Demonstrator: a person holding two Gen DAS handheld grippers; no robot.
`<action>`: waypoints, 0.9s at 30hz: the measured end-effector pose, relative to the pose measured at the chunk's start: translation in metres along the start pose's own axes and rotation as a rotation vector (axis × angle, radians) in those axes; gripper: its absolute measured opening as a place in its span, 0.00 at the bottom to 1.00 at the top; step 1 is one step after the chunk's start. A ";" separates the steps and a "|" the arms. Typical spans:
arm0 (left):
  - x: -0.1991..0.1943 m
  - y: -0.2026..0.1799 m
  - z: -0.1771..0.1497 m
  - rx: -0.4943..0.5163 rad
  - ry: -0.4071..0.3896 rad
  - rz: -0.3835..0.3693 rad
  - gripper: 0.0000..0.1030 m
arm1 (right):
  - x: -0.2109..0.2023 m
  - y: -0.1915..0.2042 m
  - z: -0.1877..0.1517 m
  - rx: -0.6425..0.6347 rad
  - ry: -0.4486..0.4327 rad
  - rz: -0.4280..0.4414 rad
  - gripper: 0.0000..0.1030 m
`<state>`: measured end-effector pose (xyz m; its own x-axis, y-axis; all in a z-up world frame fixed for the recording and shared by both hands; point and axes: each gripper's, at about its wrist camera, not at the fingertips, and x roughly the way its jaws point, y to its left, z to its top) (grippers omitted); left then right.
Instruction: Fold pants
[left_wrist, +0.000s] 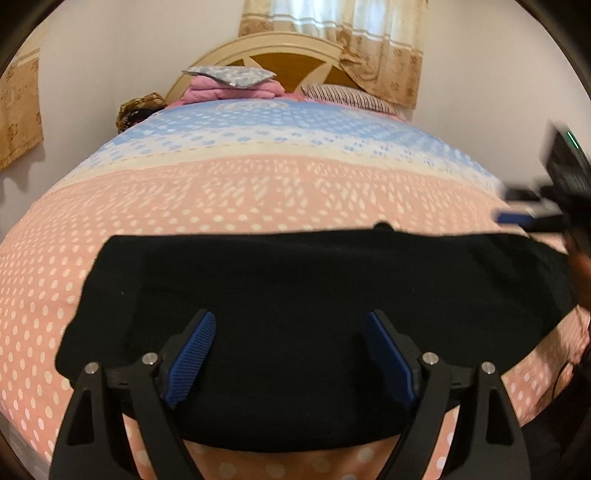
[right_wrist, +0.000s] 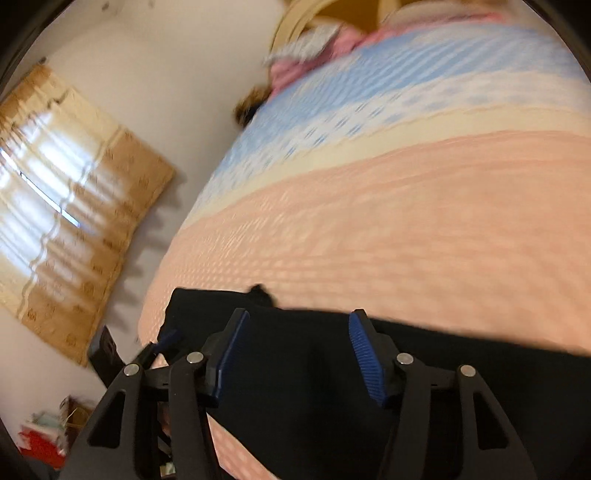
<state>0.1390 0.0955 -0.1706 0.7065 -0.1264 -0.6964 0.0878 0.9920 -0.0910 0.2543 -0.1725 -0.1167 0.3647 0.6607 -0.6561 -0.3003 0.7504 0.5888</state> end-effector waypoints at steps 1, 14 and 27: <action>0.001 -0.002 -0.003 0.011 0.006 0.001 0.84 | 0.018 0.009 0.008 -0.006 0.029 0.000 0.54; 0.006 -0.014 -0.006 0.044 -0.006 -0.033 0.91 | 0.145 0.033 0.032 0.085 0.298 0.050 0.20; 0.008 -0.022 -0.012 0.093 -0.012 -0.018 0.96 | 0.151 0.037 0.030 -0.009 0.229 0.017 0.06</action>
<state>0.1338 0.0729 -0.1829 0.7128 -0.1443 -0.6863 0.1649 0.9857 -0.0360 0.3250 -0.0455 -0.1803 0.1505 0.6590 -0.7370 -0.3125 0.7390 0.5969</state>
